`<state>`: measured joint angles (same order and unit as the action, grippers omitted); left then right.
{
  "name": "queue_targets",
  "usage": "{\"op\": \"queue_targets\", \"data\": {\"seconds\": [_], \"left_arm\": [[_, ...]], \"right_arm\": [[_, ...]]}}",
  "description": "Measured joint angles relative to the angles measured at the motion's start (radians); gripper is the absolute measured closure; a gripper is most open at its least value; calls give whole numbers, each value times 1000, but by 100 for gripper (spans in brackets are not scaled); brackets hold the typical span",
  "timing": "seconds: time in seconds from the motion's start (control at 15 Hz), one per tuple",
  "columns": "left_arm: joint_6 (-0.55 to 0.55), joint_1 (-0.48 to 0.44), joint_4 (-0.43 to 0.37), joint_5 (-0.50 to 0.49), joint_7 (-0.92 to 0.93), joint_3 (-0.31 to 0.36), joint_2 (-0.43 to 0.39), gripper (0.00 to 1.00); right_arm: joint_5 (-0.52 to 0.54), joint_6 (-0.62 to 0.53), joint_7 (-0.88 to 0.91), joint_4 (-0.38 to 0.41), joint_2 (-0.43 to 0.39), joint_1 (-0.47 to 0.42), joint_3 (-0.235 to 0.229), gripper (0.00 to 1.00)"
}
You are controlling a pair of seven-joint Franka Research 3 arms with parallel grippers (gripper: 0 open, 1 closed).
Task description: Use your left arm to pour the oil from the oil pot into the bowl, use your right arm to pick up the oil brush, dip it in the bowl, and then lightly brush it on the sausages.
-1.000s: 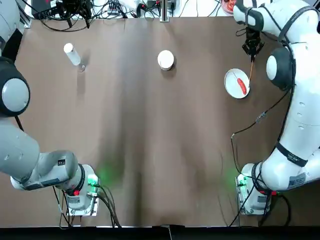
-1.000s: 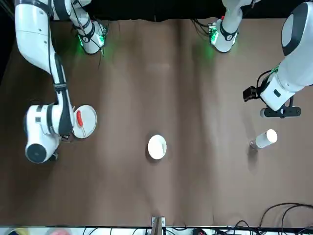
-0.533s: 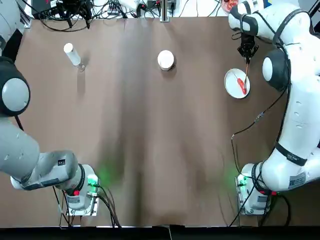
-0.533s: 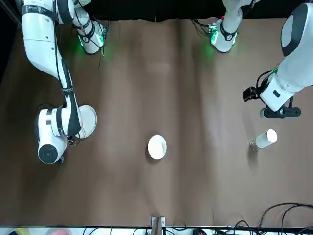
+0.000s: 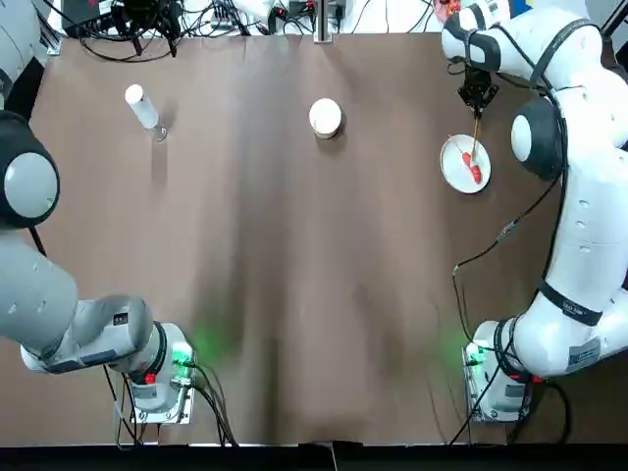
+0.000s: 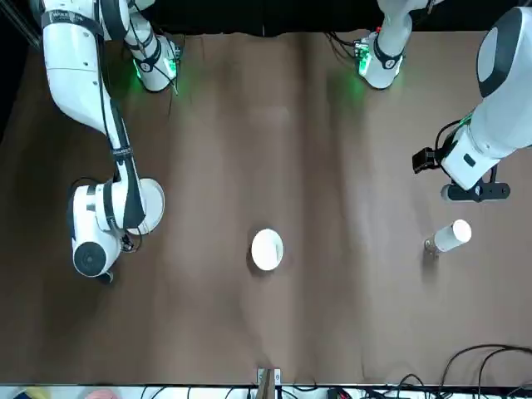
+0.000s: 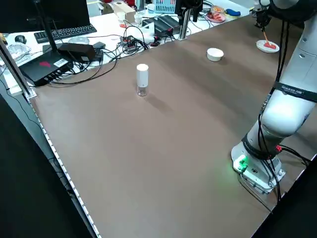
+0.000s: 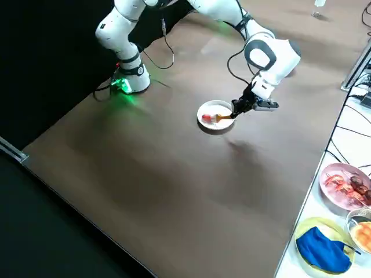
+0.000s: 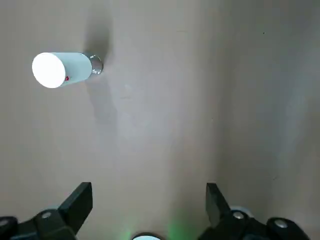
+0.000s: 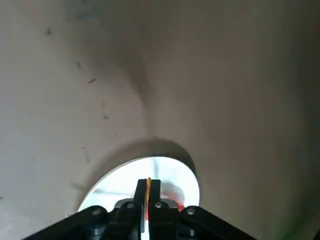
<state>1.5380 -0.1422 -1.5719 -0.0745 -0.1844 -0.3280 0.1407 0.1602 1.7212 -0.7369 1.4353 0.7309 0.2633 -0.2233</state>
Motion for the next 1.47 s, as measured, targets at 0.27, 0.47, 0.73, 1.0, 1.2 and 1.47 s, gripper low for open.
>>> {"op": "queue_targets", "data": {"seconds": [0.27, 0.47, 0.73, 1.0, 1.2, 1.47], "left_arm": [[0, 0, 0, 0, 0, 0, 0, 0], [0, 0, 0, 0, 0, 0, 0, 0], [0, 0, 0, 0, 0, 0, 0, 0], [0, 0, 0, 0, 0, 0, 0, 0], [0, 0, 0, 0, 0, 0, 0, 0], [0, -1, 0, 0, 0, 1, 0, 0]], "right_arm": [[-7, 3, -1, -45, 0, 5, 19, 96], [-35, 2, -1, -71, -1, 5, 24, 96], [-105, 1, -1, -95, -2, 5, 24, 96], [-114, -3, -1, -96, -2, -2, 23, 96], [-113, -19, 11, -87, -2, -10, 21, 96], [-96, -31, 49, -72, -1, -22, 15, 96]]}}
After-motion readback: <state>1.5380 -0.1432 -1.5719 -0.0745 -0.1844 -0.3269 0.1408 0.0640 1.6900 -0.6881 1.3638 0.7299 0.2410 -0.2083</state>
